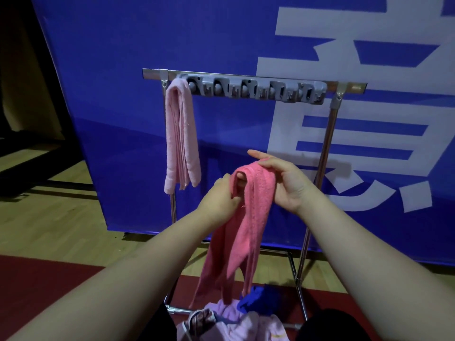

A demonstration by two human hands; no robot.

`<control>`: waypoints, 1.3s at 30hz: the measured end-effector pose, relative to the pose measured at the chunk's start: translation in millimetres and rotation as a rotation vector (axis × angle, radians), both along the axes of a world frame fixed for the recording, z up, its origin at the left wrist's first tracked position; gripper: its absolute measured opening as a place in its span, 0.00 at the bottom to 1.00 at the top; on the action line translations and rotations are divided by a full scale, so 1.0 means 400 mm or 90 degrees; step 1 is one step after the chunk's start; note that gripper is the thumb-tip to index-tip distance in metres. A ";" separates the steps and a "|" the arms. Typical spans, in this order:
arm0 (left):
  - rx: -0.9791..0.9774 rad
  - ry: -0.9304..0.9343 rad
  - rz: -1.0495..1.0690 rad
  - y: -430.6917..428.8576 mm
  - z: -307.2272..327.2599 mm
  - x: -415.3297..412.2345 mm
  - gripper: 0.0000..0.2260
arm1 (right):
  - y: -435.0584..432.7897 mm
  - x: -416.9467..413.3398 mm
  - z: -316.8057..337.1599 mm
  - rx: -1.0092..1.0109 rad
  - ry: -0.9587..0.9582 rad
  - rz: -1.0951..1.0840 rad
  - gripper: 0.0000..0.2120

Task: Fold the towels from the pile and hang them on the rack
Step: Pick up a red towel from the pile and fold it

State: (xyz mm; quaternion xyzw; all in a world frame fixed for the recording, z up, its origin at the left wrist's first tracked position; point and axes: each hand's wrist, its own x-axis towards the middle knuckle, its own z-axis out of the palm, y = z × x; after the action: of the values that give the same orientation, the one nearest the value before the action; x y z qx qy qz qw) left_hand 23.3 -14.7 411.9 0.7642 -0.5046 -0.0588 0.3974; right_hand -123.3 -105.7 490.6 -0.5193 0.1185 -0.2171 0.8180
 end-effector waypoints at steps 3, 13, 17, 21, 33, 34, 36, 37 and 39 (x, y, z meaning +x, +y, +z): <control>0.040 -0.078 0.052 0.025 0.028 -0.013 0.10 | -0.013 0.009 -0.003 -0.016 0.050 -0.071 0.15; 0.071 -0.158 0.007 0.049 0.128 -0.043 0.09 | -0.013 0.037 -0.035 -0.118 0.174 -0.158 0.17; 0.081 -0.261 0.034 0.053 0.135 -0.060 0.09 | -0.019 0.040 -0.032 -0.101 0.167 -0.158 0.18; 0.045 -0.281 0.052 0.049 0.147 -0.070 0.10 | -0.032 0.043 -0.035 -0.156 0.219 -0.196 0.19; 0.025 -0.341 0.105 0.001 0.197 -0.070 0.11 | 0.056 0.045 -0.020 -0.632 0.338 -0.038 0.31; 0.011 -0.333 0.092 -0.001 0.194 -0.071 0.10 | 0.059 0.057 -0.023 -0.660 0.342 -0.080 0.31; -0.011 -0.326 0.073 0.000 0.190 -0.074 0.09 | 0.066 0.067 -0.023 -0.703 0.355 -0.167 0.26; -0.020 -0.323 0.069 0.002 0.190 -0.074 0.09 | 0.068 0.069 -0.025 -0.719 0.361 -0.187 0.25; -0.029 -0.321 0.063 0.003 0.189 -0.070 0.10 | 0.072 0.072 -0.033 -0.752 0.368 -0.199 0.25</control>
State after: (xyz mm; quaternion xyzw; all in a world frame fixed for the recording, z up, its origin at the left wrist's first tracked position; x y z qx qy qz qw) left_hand -4.8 -13.4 487.5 0.7695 -0.5507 0.1643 0.2787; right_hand -94.7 -77.1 477.3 -0.8932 0.2677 -0.2139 0.2911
